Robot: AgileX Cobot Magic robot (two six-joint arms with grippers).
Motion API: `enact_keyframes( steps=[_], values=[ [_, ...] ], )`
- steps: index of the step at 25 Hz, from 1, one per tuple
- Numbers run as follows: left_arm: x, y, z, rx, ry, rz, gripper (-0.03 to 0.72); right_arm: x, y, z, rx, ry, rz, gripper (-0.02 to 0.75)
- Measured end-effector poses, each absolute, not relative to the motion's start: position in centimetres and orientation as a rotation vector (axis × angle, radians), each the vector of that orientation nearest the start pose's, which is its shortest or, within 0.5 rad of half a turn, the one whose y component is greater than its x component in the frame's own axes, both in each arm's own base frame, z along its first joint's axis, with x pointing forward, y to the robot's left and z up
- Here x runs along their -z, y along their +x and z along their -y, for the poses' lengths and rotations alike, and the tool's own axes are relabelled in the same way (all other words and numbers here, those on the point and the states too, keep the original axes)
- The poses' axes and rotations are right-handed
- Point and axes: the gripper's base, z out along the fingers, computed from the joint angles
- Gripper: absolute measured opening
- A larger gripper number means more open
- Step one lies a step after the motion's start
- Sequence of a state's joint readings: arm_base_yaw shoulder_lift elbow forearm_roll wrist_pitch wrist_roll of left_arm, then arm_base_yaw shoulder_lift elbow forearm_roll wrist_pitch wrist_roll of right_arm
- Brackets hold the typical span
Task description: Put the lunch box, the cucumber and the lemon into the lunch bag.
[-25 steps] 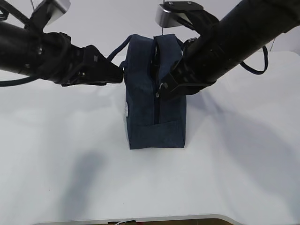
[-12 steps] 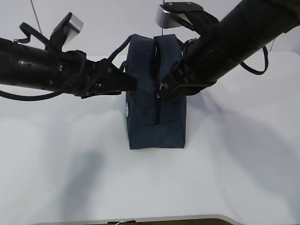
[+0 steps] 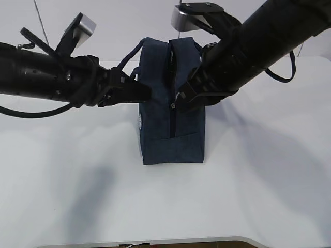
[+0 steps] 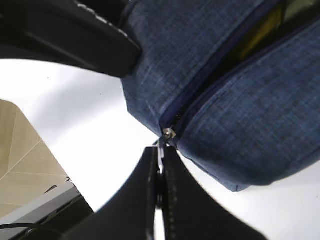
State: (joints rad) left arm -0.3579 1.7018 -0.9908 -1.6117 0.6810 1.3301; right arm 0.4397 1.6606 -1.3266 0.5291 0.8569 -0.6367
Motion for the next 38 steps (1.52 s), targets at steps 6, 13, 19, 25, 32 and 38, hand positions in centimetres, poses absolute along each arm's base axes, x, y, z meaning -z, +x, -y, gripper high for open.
enact_keyframes(
  steps=[6, 13, 19, 25, 32, 38],
  values=[
    [-23.0, 30.8, 17.6, 1.097, 0.494, -2.160, -0.004, -28.9, 30.7, -18.3, -0.572, -1.025, -2.373, 0.005],
    [-23.0, 30.8, 17.6, 1.095, 0.503, -2.160, -0.008, -29.6, 30.8, -18.4, -0.598, -0.982, -2.390, 0.005],
    [-23.0, 30.7, 17.7, 1.096, 0.515, -2.160, -0.008, -30.9, 30.9, -18.6, -0.633, -0.930, -2.416, 0.005],
    [-22.9, 30.7, 17.7, 1.097, 0.515, -2.162, -0.008, -30.9, 31.1, -18.7, -0.651, -0.898, -2.450, 0.005],
    [-22.7, 30.6, 17.6, 1.096, 0.518, -2.169, -0.008, -31.5, 32.0, -19.3, -0.699, -0.825, -2.515, 0.005],
    [-22.7, 30.6, 17.6, 1.095, 0.516, -2.169, -0.009, -32.5, 32.9, -19.8, -0.705, -0.826, -2.511, 0.005]
  ],
)
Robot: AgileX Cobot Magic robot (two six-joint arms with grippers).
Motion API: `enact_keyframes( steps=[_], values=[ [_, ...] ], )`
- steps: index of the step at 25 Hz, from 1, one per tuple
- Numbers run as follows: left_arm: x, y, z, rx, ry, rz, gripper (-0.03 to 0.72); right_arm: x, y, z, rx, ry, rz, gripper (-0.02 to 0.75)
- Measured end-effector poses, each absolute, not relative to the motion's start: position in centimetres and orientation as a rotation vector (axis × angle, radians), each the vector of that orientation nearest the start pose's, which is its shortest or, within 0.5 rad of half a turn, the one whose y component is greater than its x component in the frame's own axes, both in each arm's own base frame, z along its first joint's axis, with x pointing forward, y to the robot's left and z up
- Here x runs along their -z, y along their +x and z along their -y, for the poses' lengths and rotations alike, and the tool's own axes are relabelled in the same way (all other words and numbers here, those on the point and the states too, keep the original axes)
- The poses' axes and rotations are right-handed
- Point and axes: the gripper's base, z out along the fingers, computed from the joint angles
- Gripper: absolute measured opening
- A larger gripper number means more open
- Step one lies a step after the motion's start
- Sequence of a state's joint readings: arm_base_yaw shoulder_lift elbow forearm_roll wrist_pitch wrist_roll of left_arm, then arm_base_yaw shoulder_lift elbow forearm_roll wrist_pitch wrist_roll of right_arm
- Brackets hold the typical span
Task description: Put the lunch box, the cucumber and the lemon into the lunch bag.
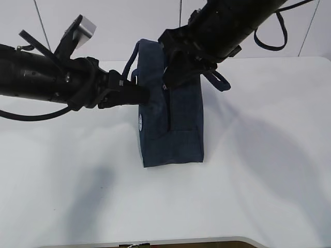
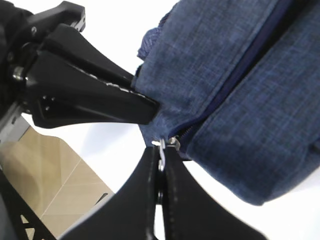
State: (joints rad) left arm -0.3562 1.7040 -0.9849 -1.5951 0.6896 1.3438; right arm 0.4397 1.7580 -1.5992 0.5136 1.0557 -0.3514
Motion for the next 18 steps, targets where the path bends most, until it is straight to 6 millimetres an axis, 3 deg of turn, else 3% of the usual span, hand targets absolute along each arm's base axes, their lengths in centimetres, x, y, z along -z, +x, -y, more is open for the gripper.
enact_keyframes(
  steps=[4, 12, 18],
  values=[
    [-22.7, 30.6, 17.6, 1.095, 0.515, -2.169, -0.009, -32.6, 33.8, -19.5, -0.712, -0.798, -2.544, 0.005],
    [-22.8, 30.6, 17.6, 1.110, 0.512, -2.165, -0.009, -32.2, 36.4, -17.0, -0.742, -0.680, -2.603, 0.005],
    [-22.8, 30.6, 17.7, 1.115, 0.509, -2.163, -0.009, -32.9, 37.3, -17.3, -0.758, -0.709, -2.597, 0.005]
  ],
)
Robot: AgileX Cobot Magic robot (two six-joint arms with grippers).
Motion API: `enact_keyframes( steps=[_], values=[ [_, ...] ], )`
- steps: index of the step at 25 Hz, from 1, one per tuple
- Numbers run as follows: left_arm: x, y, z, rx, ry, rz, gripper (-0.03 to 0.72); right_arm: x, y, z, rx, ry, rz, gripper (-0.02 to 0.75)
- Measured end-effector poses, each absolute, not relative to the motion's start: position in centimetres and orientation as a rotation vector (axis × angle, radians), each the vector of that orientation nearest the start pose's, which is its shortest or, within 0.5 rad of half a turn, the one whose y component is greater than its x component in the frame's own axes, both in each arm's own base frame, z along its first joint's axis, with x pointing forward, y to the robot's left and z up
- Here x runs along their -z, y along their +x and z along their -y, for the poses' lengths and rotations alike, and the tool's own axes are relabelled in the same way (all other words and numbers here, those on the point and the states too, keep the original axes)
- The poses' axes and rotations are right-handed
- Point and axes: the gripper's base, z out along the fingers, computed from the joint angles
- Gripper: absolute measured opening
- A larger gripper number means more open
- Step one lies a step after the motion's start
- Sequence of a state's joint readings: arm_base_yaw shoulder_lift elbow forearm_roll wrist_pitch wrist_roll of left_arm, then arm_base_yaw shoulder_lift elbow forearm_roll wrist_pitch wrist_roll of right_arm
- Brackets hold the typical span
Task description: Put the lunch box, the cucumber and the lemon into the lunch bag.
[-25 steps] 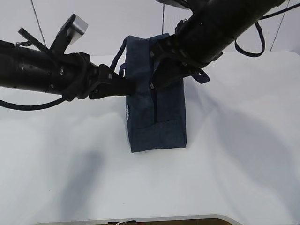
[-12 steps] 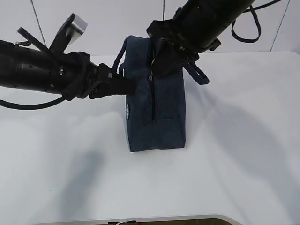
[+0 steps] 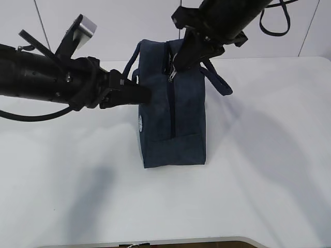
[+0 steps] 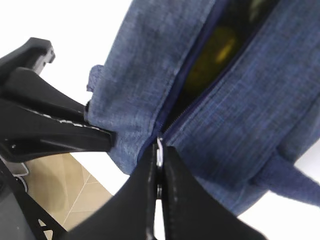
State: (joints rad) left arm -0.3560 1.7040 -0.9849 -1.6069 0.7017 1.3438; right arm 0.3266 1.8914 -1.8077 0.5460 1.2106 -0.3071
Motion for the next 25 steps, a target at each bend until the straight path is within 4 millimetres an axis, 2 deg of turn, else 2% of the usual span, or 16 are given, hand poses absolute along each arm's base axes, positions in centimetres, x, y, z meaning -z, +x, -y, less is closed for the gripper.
enact_keyframes(
  steps=[3, 10, 17, 25],
  values=[
    [-22.8, 30.6, 17.6, 1.114, 0.511, -2.164, -0.009, -33.0, 37.8, -17.5, -0.760, -0.713, -2.593, 0.005],
    [-22.8, 30.6, 17.6, 1.110, 0.518, -2.165, -0.009, -33.6, 40.3, -17.9, -0.758, -0.699, -2.551, 0.005],
    [-22.7, 30.6, 17.6, 1.107, 0.524, -2.166, -0.009, -32.7, 42.9, -18.7, -0.743, -0.697, -2.521, 0.005],
    [-22.7, 30.3, 17.7, 1.134, 0.528, -2.186, -0.009, -32.5, 45.3, -17.2, -0.735, -0.604, -2.494, 0.005]
  ],
)
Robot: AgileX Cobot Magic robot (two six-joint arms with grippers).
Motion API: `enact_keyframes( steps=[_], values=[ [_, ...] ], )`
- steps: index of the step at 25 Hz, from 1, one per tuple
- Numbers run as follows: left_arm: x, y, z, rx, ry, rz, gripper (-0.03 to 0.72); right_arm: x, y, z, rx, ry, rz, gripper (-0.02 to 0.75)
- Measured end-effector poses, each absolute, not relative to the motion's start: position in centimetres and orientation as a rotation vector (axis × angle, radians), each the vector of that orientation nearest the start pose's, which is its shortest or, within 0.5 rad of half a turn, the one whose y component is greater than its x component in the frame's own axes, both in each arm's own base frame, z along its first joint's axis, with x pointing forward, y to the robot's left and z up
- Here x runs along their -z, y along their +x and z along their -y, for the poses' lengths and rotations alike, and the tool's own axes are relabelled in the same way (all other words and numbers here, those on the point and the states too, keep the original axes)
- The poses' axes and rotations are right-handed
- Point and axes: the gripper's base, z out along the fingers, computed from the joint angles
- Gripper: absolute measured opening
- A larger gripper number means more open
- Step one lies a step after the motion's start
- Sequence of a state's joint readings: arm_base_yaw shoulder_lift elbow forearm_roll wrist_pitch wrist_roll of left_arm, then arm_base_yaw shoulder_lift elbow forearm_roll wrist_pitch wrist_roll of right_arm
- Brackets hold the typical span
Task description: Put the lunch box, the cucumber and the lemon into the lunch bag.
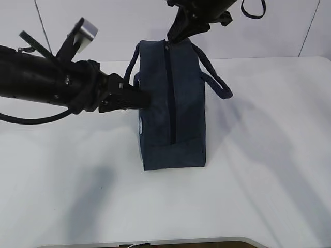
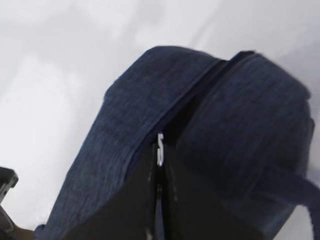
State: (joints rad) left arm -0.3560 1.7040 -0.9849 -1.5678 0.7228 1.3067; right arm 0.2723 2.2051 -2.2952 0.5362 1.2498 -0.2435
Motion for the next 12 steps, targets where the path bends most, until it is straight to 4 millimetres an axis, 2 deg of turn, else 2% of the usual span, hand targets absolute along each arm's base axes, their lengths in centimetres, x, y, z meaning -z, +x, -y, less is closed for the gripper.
enact_keyframes(
  steps=[6, 12],
  values=[
    [-22.5, 30.0, 17.8, 1.135, 0.590, -2.197, -0.009, -32.8, 46.4, -15.7, -0.715, -0.515, -2.446, 0.005],
    [-22.5, 29.8, 17.8, 1.142, 0.623, -2.200, -0.009, -32.7, 47.3, -15.4, -0.701, -0.457, -2.396, 0.005]
  ],
)
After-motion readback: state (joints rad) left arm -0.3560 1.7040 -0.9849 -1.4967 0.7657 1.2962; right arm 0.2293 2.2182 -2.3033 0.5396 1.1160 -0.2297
